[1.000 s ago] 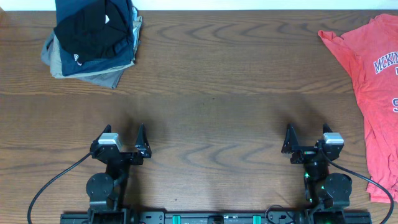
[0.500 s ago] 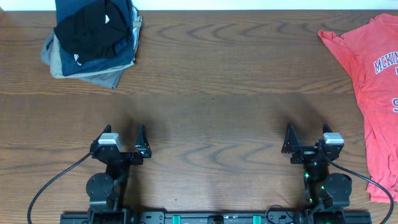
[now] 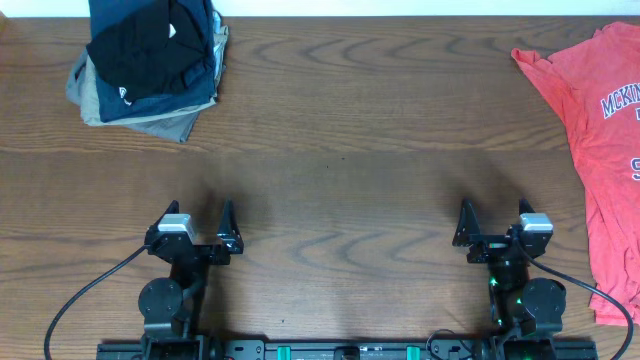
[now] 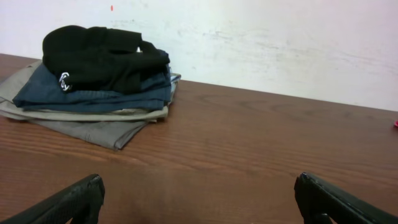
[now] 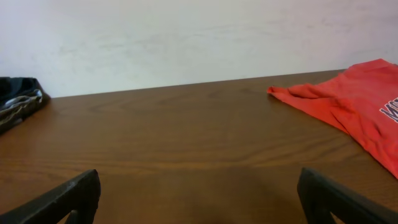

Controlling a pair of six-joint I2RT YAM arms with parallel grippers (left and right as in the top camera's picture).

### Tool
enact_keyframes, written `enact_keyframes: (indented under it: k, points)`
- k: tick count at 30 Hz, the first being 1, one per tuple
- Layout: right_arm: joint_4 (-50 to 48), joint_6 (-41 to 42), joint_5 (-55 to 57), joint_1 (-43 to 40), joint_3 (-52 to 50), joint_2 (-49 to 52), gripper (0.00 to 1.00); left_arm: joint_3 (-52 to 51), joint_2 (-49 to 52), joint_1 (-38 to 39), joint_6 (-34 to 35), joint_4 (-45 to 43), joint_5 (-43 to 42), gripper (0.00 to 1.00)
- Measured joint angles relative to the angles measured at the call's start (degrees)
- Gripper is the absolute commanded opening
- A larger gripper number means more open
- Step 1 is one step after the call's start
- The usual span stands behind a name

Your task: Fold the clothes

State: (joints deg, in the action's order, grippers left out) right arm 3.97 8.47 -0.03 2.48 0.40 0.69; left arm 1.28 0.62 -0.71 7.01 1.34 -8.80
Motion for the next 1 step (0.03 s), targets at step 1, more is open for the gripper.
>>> enact_keyframes:
  k: [1]
  points:
    - [0.0,0.0,0.0,0.0,0.0,0.0,0.99,0.0,0.0,0.0,-0.02,0.0,0.0,0.98]
